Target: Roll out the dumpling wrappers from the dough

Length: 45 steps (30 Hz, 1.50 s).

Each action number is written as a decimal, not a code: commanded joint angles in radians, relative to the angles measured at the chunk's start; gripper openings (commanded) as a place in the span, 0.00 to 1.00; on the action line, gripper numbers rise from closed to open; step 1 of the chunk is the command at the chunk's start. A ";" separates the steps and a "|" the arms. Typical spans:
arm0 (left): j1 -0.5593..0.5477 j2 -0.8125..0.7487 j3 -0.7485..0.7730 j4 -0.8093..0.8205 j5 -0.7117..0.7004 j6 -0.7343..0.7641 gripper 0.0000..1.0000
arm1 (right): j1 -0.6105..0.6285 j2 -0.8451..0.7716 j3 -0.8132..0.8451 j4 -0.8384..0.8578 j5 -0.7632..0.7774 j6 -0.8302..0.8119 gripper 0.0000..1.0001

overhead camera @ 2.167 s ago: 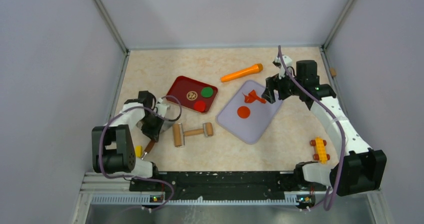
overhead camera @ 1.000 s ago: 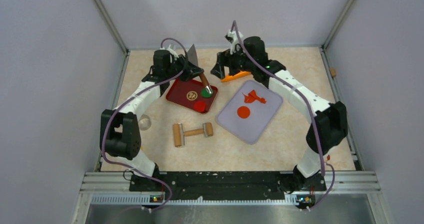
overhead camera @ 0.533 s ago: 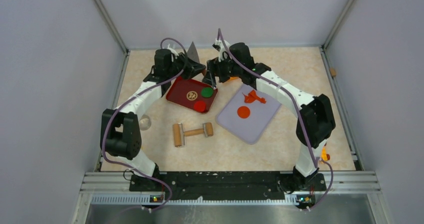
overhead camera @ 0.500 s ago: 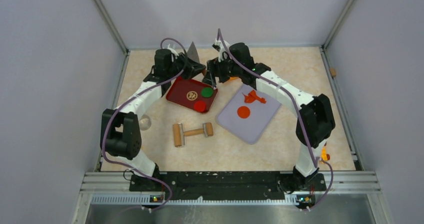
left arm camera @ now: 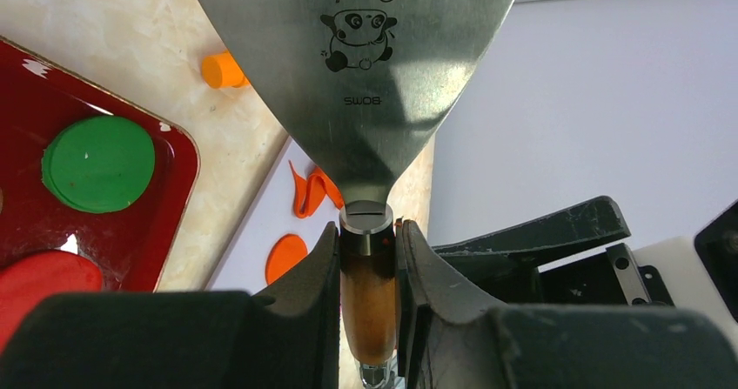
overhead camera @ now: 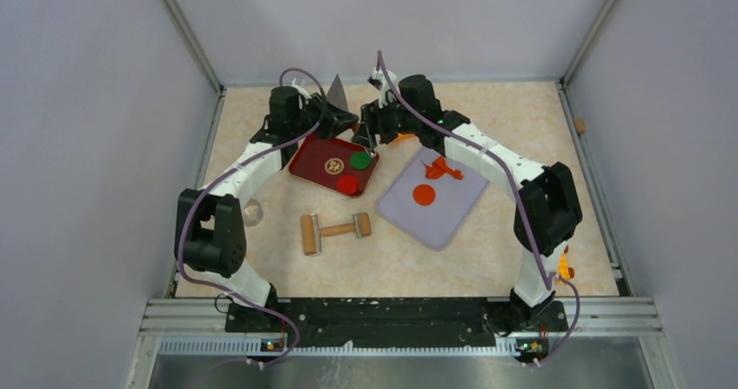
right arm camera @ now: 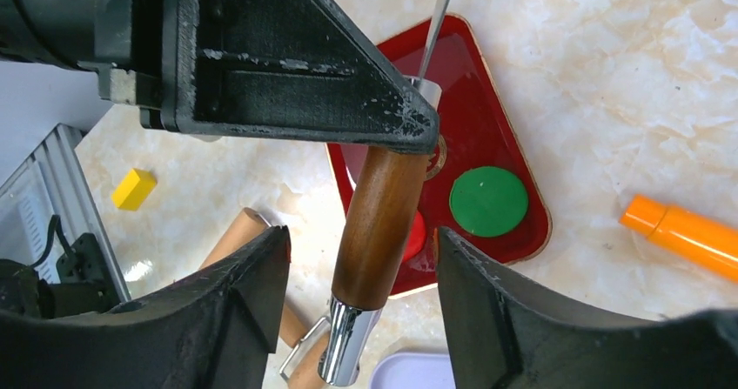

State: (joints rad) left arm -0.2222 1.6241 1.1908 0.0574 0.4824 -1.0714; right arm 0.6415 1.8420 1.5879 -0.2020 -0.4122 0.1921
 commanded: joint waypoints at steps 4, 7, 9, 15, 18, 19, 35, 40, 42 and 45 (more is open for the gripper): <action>-0.001 -0.032 -0.002 0.090 0.016 -0.005 0.00 | 0.008 0.039 -0.002 0.053 0.008 -0.001 0.64; 0.000 -0.030 -0.003 0.097 0.018 -0.005 0.00 | 0.009 0.063 0.011 0.048 0.008 0.001 0.63; -0.001 -0.030 -0.001 0.098 0.017 -0.004 0.00 | 0.009 0.074 0.018 0.048 -0.002 0.001 0.59; 0.000 -0.026 0.001 0.107 0.016 0.005 0.00 | 0.007 0.065 0.015 0.041 -0.047 -0.020 0.09; 0.003 -0.030 0.008 0.090 0.022 0.078 0.26 | 0.000 0.023 0.012 0.016 -0.065 -0.040 0.00; 0.007 -0.037 0.010 0.080 0.035 0.112 0.42 | -0.010 0.005 0.011 0.002 -0.081 -0.053 0.00; -0.039 -0.458 -0.028 -0.492 0.269 1.574 0.71 | -0.192 -0.348 -0.247 -0.391 -0.187 -0.506 0.00; -0.201 -0.431 -0.005 -0.409 0.166 1.835 0.70 | -0.192 -0.421 -0.288 -0.430 -0.200 -0.530 0.00; -0.248 -0.390 0.026 -0.415 0.148 1.920 0.69 | -0.192 -0.446 -0.297 -0.442 -0.199 -0.550 0.00; -0.293 -0.330 0.072 -0.427 0.153 1.971 0.67 | -0.191 -0.483 -0.309 -0.455 -0.186 -0.583 0.00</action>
State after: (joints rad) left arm -0.4725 1.2274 1.1927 -0.3828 0.6682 0.6964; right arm 0.4461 1.4425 1.2812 -0.6659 -0.5732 -0.3157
